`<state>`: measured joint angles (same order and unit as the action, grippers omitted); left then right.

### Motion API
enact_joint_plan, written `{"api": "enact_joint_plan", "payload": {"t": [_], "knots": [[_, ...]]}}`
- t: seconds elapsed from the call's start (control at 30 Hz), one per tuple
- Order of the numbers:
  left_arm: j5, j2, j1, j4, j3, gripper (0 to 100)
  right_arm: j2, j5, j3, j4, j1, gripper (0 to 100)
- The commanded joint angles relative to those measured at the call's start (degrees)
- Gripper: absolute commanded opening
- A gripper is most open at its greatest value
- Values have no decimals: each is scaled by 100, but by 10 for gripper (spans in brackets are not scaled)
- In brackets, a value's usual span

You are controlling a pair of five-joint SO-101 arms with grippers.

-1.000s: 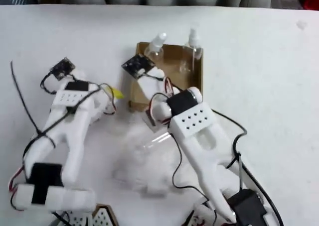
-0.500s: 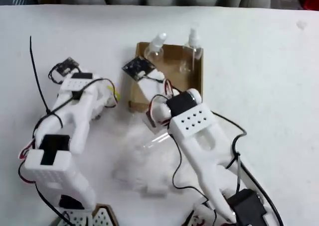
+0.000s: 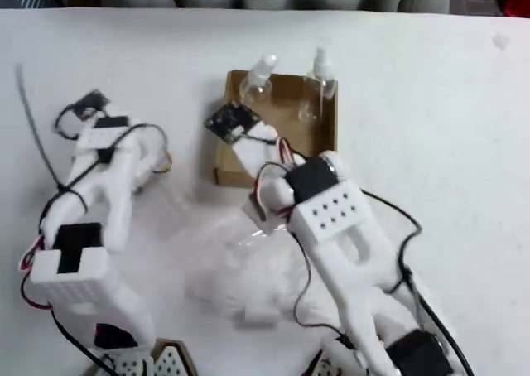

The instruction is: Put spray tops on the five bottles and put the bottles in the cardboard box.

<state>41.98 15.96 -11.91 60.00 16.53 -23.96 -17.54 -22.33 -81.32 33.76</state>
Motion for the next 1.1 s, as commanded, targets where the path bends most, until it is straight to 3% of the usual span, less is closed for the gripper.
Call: {"api": "enact_joint_plan", "payload": {"t": [0.0,0.13,0.3,0.5,0.73,1.07], "knots": [[-1029,-57,-637,-246,-457,24,-831,-457,316,-778,523,16],[-1064,-57,-875,-571,-440,24,-1138,-624,-70,-1059,1385,22],[-826,-48,-1086,-774,-440,24,-1051,-510,-1081,-171,2281,22],[-853,-48,-1077,-747,-440,24,-576,-519,-1679,462,2633,141],[-853,-48,-1059,-756,-440,24,-66,-413,-1890,1138,3169,130],[-853,-48,-1068,-756,-440,24,848,-211,-1890,1815,3187,149]]}}
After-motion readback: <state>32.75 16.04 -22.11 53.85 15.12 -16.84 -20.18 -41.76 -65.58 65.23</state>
